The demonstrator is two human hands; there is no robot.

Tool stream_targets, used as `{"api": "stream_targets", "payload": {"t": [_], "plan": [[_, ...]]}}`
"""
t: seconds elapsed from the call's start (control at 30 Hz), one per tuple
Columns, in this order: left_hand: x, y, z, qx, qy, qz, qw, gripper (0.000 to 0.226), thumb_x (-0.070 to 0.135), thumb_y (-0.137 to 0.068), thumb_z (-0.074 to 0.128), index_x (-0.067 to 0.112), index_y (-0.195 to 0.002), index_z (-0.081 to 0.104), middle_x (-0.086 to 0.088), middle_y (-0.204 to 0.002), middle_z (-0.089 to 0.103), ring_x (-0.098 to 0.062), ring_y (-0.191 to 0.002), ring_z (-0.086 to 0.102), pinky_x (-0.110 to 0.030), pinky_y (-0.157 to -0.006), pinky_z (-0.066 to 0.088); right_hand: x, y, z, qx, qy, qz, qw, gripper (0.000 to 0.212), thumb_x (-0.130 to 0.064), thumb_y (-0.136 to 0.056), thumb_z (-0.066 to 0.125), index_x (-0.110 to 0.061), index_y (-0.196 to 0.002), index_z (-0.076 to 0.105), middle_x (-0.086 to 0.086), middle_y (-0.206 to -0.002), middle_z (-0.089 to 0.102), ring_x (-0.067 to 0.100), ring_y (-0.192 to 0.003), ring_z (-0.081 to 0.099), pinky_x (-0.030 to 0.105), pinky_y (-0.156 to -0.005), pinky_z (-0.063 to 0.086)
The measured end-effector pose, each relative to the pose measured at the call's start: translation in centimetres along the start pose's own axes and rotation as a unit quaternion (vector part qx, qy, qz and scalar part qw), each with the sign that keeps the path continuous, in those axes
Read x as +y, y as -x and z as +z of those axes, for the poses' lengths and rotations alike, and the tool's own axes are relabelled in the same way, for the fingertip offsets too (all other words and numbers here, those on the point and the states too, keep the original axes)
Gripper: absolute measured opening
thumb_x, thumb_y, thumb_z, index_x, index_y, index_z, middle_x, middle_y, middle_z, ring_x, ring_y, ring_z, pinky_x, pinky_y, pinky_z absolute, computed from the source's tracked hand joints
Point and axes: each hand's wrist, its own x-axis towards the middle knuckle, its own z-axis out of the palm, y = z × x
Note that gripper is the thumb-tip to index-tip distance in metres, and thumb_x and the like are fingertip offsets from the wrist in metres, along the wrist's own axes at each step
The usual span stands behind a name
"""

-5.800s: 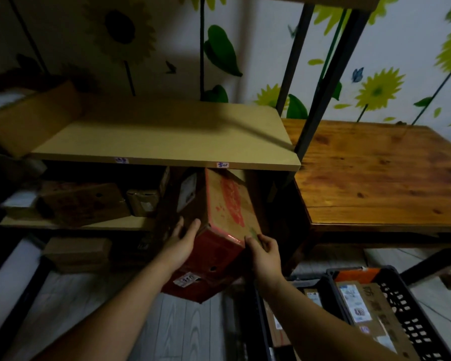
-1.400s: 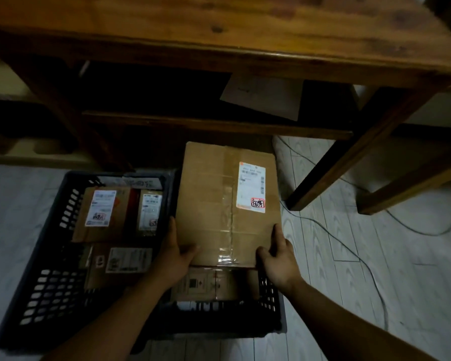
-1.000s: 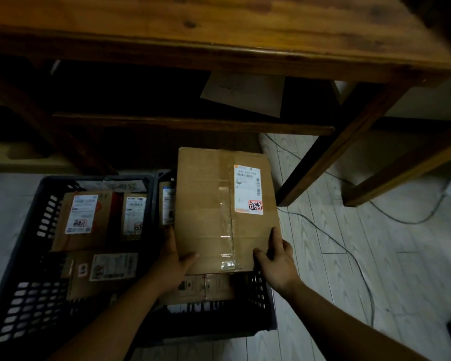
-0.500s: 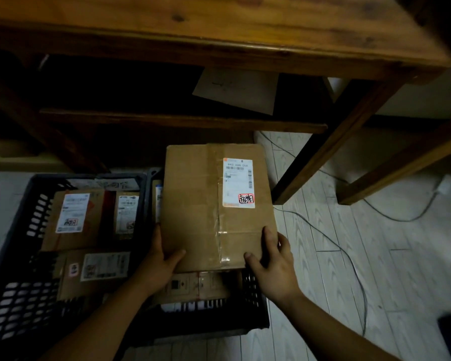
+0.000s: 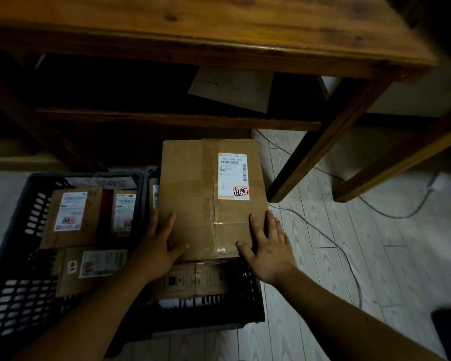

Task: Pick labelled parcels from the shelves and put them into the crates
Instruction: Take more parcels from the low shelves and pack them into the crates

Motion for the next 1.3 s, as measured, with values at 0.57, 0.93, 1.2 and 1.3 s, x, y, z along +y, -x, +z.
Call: {"api": "stream_targets", "payload": {"t": [0.57,0.93,1.2,1.3], "plan": [[-6.2,19.8,-24.9,0.076,0.014,-0.027,0.997,0.081,0.05,-0.091,0.051,0.029,-0.151,0.002,-0.002,-0.159,-0.009,-0.024,-0.146,-0.01,-0.037,-0.118,0.004,-22.4,11.9,-14.0,-0.01,0.059,-0.072,0.996,0.072,-0.059,-0.098,0.029,-0.019,-0.156,0.012,0.011,-0.163,0.003,0.029,-0.15,0.001,0.04,-0.119,0.006],[-23.8,35.0,-50.0,0.177,-0.015,-0.048,0.983,0.079,0.052,-0.089,0.051,0.029,-0.151,0.008,-0.005,-0.16,0.0,-0.026,-0.147,-0.001,-0.037,-0.118,0.009,-54.1,19.4,-18.8,-0.058,0.05,-0.216,0.973,0.07,-0.055,-0.097,0.041,-0.017,-0.153,0.022,0.013,-0.156,0.026,0.033,-0.143,0.025,0.039,-0.115,0.027],[-34.1,32.9,-63.6,0.219,-0.004,-0.073,0.973,0.086,0.061,-0.082,0.053,0.034,-0.151,0.009,-0.002,-0.16,0.004,-0.026,-0.146,0.001,-0.044,-0.118,0.013,-72.0,14.6,-21.5,-0.063,0.041,-0.263,0.962,0.065,-0.048,-0.097,0.047,-0.017,-0.152,0.026,0.014,-0.15,0.034,0.033,-0.136,0.037,0.035,-0.109,0.032],[-38.3,31.7,-68.5,0.223,0.006,-0.086,0.971,0.101,0.079,-0.065,0.048,0.036,-0.15,0.012,-0.001,-0.159,0.01,-0.025,-0.145,0.011,-0.045,-0.117,0.02,-78.2,11.9,-22.1,-0.074,0.022,-0.257,0.963,0.059,-0.042,-0.098,0.05,-0.018,-0.149,0.032,0.011,-0.15,0.035,0.03,-0.134,0.04,0.035,-0.107,0.035]]}}
